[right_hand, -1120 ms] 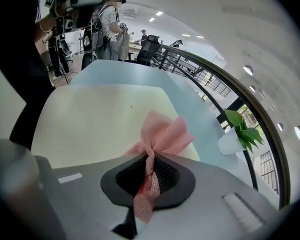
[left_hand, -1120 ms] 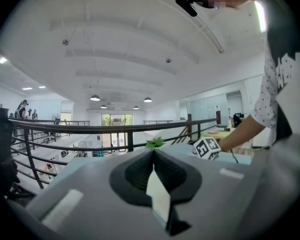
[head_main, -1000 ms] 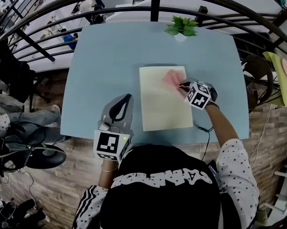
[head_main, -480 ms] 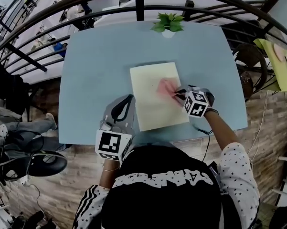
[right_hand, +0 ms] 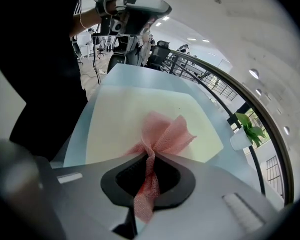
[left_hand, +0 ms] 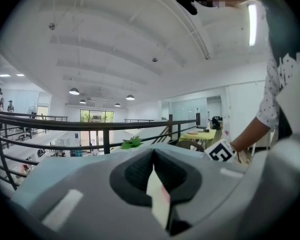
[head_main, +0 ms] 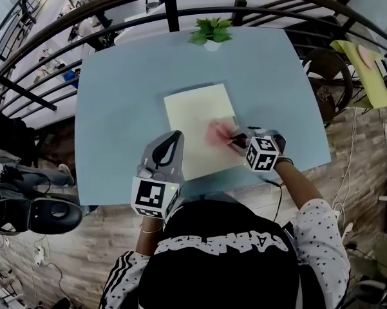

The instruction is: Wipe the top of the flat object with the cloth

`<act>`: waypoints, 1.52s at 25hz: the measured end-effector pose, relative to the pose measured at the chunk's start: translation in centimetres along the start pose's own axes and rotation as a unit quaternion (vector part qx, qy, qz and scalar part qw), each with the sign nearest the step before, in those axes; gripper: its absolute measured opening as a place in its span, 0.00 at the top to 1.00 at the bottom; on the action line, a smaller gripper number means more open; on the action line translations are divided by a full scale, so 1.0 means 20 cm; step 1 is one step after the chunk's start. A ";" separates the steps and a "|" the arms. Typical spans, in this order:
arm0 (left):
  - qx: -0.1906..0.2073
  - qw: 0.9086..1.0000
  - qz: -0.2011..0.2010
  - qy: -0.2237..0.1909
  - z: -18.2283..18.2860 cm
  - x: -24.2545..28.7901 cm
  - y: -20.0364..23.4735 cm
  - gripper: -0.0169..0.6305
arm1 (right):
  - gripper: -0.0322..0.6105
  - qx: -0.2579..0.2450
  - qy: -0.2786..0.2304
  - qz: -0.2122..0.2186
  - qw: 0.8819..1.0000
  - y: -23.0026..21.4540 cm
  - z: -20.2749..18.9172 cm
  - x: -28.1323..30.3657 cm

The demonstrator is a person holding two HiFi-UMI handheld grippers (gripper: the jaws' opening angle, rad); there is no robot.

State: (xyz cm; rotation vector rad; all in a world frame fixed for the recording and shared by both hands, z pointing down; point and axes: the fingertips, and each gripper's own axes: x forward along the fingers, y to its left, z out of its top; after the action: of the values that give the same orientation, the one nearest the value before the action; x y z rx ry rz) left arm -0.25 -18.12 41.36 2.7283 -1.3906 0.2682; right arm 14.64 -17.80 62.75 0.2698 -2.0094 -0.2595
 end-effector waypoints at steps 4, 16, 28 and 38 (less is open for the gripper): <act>-0.003 1.000 -0.015 0.004 -0.01 0.03 -0.05 0.97 | 0.93 0.005 -0.006 0.000 1.000 0.06 0.00 -0.03; -0.010 0.999 -0.038 0.017 -0.03 0.09 -0.13 0.97 | 0.92 0.014 -0.024 0.011 1.000 0.21 0.02 -0.11; 0.002 0.999 -0.049 0.023 0.04 0.09 -0.16 0.97 | 0.92 0.016 -0.036 0.035 0.999 0.30 0.07 -0.18; 0.006 1.000 -0.027 0.009 0.08 0.05 -0.12 0.97 | 0.92 0.064 -0.086 -0.023 0.994 0.18 0.15 -0.26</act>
State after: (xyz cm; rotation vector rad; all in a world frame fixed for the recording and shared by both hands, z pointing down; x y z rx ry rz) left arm 2.53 -17.67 40.00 2.7611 -1.3120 0.2983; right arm 13.88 -12.63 58.10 0.3858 -2.1963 -0.1870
